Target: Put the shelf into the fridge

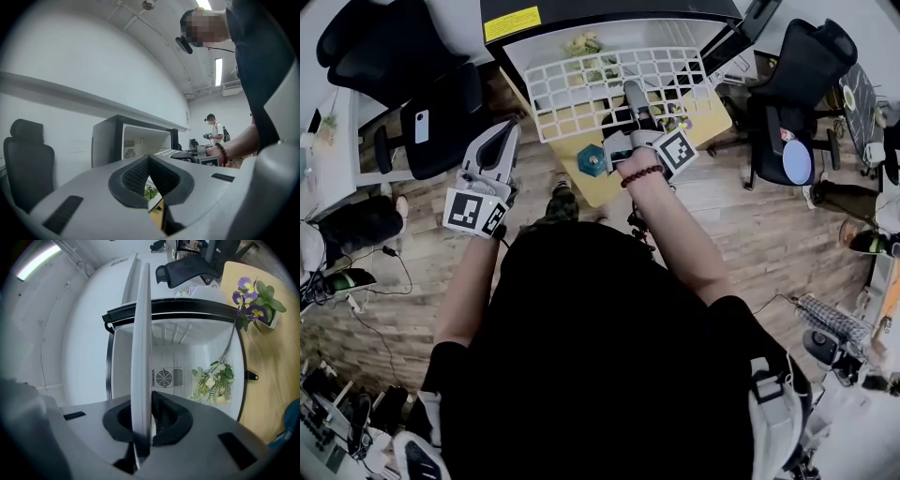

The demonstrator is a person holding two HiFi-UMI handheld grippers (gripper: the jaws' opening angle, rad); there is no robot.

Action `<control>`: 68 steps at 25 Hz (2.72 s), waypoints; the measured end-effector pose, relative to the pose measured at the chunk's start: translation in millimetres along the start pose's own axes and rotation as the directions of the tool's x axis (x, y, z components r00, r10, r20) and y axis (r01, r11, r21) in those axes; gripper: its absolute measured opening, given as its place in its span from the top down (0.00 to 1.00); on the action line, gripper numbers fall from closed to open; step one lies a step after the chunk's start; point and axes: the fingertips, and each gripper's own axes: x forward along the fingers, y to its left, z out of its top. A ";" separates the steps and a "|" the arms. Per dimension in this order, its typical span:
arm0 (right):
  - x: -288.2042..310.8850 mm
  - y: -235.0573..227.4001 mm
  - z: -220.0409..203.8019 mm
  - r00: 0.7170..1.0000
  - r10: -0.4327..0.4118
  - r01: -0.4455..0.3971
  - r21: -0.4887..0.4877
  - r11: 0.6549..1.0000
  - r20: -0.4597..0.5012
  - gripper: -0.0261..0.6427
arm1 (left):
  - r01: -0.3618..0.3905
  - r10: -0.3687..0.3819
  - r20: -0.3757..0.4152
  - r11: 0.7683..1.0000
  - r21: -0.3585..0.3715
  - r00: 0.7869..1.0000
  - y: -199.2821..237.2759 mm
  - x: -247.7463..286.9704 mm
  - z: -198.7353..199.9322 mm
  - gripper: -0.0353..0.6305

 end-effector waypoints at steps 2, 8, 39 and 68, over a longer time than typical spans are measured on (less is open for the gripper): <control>1.5 0.9 0.5 1.000 0.001 -0.001 -0.004 1.000 -0.001 0.90 | -0.003 0.003 -0.001 1.000 -0.001 1.000 1.3 -1.0 -0.4 0.92; 8.1 1.1 3.5 1.000 0.002 -0.002 0.017 1.000 0.003 0.90 | -0.006 0.006 -0.004 1.000 -0.002 1.000 0.2 1.0 -1.8 0.92; 19.1 2.2 2.1 0.999 -0.045 0.045 -0.011 0.999 -0.004 0.90 | -0.012 0.012 -0.002 1.000 -0.011 1.000 0.4 0.6 -4.7 0.92; 61.9 0.8 10.0 0.996 -0.082 0.081 -0.014 0.997 -0.021 0.90 | 0.017 -0.017 0.024 1.000 -0.004 1.000 0.9 9.2 0.9 0.92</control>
